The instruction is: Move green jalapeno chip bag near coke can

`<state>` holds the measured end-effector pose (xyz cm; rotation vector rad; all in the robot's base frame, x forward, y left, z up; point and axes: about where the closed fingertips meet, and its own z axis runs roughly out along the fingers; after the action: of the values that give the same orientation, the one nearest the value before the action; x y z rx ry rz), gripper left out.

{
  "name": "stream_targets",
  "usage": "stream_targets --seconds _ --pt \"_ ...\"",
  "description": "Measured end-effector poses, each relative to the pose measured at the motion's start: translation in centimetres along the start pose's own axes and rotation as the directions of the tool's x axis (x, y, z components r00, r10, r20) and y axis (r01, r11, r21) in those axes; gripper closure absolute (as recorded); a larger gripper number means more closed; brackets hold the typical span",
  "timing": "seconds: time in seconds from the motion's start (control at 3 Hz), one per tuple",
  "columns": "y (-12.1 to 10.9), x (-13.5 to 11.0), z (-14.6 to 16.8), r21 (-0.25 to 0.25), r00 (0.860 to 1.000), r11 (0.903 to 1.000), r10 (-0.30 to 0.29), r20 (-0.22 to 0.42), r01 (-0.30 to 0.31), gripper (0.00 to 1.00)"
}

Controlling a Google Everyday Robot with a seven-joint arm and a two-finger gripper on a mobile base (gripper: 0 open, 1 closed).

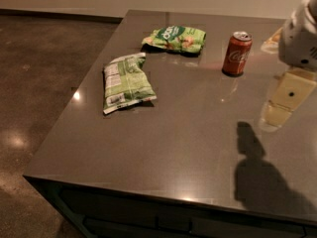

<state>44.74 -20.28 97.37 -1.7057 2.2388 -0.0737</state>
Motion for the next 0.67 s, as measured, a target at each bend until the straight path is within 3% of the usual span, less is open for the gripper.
stream_targets --seconds 0.33,0.67 --pt "-0.5 -3.9 2.7 -0.014 1.0 0.9995 0.029 0.009 -0.029 0.0" --pt "-0.8 -8.9 5.8 -0.018 0.995 0.9953 0.096 0.033 -0.096 0.0"
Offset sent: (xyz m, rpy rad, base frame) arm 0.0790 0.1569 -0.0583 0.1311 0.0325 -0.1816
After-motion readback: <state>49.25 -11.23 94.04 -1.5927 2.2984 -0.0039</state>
